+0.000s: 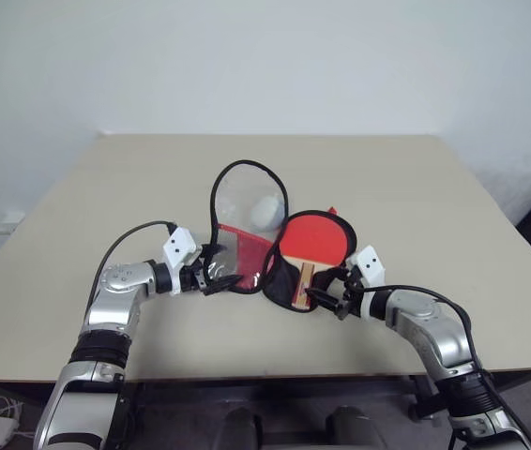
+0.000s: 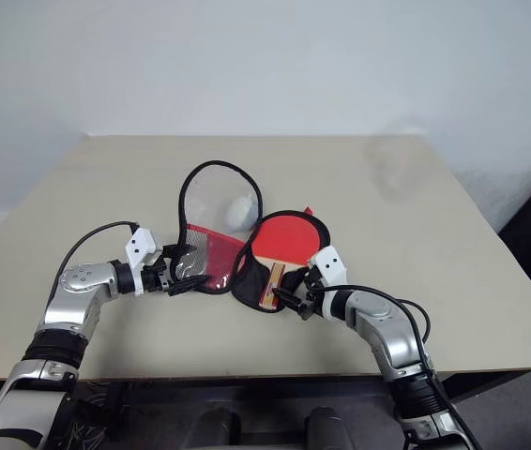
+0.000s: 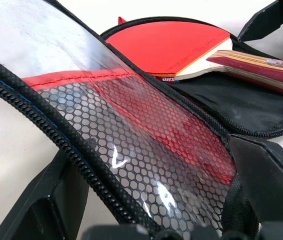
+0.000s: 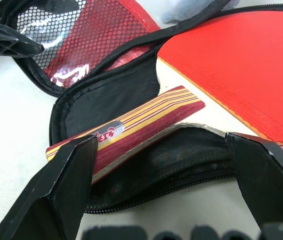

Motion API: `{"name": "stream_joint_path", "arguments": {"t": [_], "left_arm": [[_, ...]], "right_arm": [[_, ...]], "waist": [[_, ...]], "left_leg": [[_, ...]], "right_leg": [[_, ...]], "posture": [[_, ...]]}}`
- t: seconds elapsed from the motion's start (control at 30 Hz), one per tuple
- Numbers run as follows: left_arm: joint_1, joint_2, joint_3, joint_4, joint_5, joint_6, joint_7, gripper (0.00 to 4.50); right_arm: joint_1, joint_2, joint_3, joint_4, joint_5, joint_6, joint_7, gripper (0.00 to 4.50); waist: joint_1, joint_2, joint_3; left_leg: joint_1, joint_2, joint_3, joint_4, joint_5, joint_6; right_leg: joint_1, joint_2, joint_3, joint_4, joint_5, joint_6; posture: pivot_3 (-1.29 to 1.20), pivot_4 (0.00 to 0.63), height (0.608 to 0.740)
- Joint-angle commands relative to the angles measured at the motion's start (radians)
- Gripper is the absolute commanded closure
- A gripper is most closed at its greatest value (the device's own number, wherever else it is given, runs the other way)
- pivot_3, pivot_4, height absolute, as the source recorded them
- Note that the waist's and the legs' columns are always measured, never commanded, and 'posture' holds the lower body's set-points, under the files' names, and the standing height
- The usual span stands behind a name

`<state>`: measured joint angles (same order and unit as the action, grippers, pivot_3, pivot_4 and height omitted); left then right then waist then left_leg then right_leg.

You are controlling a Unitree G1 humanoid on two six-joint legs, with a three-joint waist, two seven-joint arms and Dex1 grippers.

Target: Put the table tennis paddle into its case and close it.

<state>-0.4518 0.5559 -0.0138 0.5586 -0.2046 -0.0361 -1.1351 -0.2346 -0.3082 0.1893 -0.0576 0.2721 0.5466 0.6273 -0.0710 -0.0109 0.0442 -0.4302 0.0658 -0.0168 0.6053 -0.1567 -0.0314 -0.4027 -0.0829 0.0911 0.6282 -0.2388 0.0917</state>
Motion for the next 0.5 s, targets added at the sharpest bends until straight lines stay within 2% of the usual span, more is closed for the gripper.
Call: {"name": "stream_joint_path", "arguments": {"t": [0.03, 0.23, 0.5], "left_arm": [[-0.006, -0.018, -0.011, -0.065, -0.011, -0.003, -0.012, 0.00], [-0.007, -0.022, -0.014, -0.061, -0.009, -0.003, -0.011, 0.00], [-0.006, -0.033, -0.008, -0.089, -0.035, 0.016, -0.020, 0.00]], "right_arm": [[-0.007, -0.017, -0.164, -0.071, 0.103, 0.210, -0.079, 0.10], [-0.003, 0.023, -0.213, -0.054, 0.088, 0.200, -0.165, 0.10], [0.029, 0.002, -0.173, -0.060, 0.065, 0.050, -0.092, 0.10]], "waist": [[0.000, 0.000, 0.000], [0.000, 0.000, 0.000], [0.000, 0.000, 0.000]], "left_leg": [[0.000, 0.000, 0.000, 0.000, 0.000, 0.000], [0.000, 0.000, 0.000, 0.000, 0.000, 0.000], [0.000, 0.000, 0.000, 0.000, 0.000, 0.000]], "right_leg": [[0.000, 0.000, 0.000, 0.000, 0.000, 0.000], [0.000, 0.000, 0.000, 0.000, 0.000, 0.000], [0.000, 0.000, 0.000, 0.000, 0.000, 0.000]], "posture": [[0.00, 0.000, 0.740], [0.00, 0.000, 0.740], [0.00, 0.000, 0.740]]}}
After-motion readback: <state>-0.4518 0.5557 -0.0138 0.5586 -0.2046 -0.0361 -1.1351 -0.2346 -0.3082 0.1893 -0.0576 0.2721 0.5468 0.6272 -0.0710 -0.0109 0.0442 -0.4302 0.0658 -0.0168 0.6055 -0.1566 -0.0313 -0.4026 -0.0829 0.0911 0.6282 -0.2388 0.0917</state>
